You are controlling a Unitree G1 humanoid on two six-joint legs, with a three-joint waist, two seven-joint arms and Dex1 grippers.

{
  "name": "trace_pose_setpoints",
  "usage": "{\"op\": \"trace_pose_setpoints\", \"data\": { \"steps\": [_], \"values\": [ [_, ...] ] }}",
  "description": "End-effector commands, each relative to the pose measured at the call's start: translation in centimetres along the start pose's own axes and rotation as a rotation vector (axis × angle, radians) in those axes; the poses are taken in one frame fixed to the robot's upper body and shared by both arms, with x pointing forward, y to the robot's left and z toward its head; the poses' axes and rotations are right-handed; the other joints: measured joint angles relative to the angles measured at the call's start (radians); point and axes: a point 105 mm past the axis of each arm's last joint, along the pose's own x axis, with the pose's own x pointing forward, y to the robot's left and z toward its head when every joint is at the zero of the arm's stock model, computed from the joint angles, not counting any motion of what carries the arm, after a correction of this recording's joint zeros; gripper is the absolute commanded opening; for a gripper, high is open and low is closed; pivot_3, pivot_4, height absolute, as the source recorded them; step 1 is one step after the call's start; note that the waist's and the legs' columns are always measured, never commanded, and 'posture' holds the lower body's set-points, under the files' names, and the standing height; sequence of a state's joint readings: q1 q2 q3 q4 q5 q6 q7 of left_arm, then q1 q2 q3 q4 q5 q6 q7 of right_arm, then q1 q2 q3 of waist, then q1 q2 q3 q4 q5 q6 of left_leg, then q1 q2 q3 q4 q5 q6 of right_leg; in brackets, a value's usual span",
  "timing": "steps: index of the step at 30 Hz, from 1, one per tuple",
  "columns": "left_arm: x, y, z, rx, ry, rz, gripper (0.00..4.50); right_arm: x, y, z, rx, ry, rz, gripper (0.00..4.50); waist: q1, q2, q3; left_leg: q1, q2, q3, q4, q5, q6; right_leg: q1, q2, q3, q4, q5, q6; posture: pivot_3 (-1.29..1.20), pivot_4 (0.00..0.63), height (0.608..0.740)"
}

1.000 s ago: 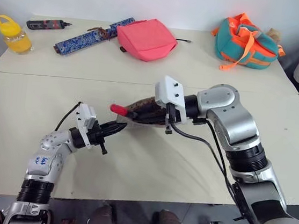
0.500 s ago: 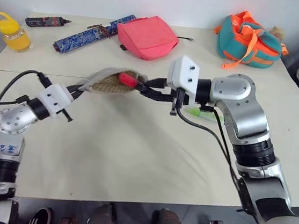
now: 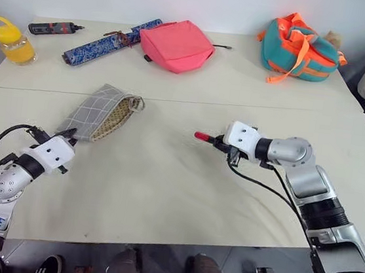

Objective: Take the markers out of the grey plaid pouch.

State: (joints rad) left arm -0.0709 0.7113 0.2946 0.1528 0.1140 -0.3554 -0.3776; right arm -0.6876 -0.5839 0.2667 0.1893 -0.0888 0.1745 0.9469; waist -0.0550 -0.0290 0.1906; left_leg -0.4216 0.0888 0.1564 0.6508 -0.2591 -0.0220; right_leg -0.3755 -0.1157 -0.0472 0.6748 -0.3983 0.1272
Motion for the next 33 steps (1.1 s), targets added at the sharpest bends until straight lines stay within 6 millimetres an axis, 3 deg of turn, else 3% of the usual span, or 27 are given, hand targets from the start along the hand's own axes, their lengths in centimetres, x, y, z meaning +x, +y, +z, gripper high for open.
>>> {"op": "trace_pose_setpoints", "data": {
  "steps": [1,5,6,13,18,20,23,29,33],
  "values": [
    [0.0,0.8,1.7,-0.051,-0.068,0.005,1.95,-0.8,-0.7,1.2,0.02,-0.048,-0.019,2.48,0.0,0.0,0.0,0.0,0.0,0.0,0.0,0.0,0.0,0.0,0.0,0.0,0.0,0.0,0.0,0.0,0.15,0.74],
    [-0.9,0.9,4.4,-0.251,-0.201,-0.037,3.27,-1.2,-1.0,2.5,0.093,-0.126,-0.023,3.89,-0.001,0.0,0.0,0.0,0.001,0.0,-0.001,0.0,0.0,0.0,0.0,0.0,0.0,0.0,0.0,0.0,0.15,0.74],
    [-1.2,0.9,4.9,-0.309,-0.227,-0.049,3.57,-1.4,-1.1,3.0,0.11,-0.156,-0.025,3.9,-0.001,0.0,0.0,0.0,0.001,0.0,-0.001,0.0,0.0,0.0,0.0,0.0,0.0,0.0,0.0,0.0,0.15,0.74],
    [-3.8,0.6,6.6,-0.512,-0.288,-0.113,3.57,-2.9,-0.9,5.9,0.23,-0.375,-0.031,3.9,0.0,0.0,0.0,0.0,0.003,-0.001,-0.001,0.0,0.0,0.0,0.001,0.0,0.0,0.0,0.0,0.0,0.15,0.74],
    [-5.2,-0.9,6.6,-0.582,-0.247,-0.14,3.57,-3.8,3.1,6.1,0.298,-0.432,0.086,3.9,0.005,0.0,0.0,0.0,0.001,-0.002,-0.001,0.0,0.0,0.001,0.001,0.0,-0.002,0.0,0.0,0.0,0.15,0.74],
    [-6.0,-1.4,5.7,-0.632,-0.197,-0.118,3.57,-4.4,5.3,5.8,0.318,-0.447,0.132,3.9,0.007,0.0,0.0,0.0,0.0,-0.002,-0.001,0.0,0.0,0.002,0.001,0.0,-0.002,0.0,0.0,0.0,0.15,0.74],
    [-7.1,-1.7,3.8,-0.638,-0.107,-0.078,3.57,-5.1,7.0,5.1,0.351,-0.467,0.12,3.9,0.009,-0.001,0.0,0.001,0.0,-0.003,-0.001,-0.001,0.0,0.003,0.001,0.0,-0.003,0.0,0.0,0.0,0.15,0.74],
    [-8.5,-2.2,1.9,-0.682,-0.029,-0.045,3.57,-6.3,8.2,1.3,0.421,-0.424,-0.028,3.9,0.011,-0.001,-0.001,0.001,-0.001,-0.003,0.0,0.0,0.001,0.006,0.001,0.0,-0.008,0.0,-0.001,0.0,0.15,0.74],
    [-8.7,-3.3,1.4,-0.677,0.006,-0.078,3.57,-6.4,8.1,0.2,0.429,-0.409,-0.052,3.9,0.01,-0.002,-0.001,0.004,-0.001,-0.003,0.0,0.0,0.002,0.011,0.002,0.0,-0.012,0.001,-0.002,0.0,0.15,0.74]
  ]
}}
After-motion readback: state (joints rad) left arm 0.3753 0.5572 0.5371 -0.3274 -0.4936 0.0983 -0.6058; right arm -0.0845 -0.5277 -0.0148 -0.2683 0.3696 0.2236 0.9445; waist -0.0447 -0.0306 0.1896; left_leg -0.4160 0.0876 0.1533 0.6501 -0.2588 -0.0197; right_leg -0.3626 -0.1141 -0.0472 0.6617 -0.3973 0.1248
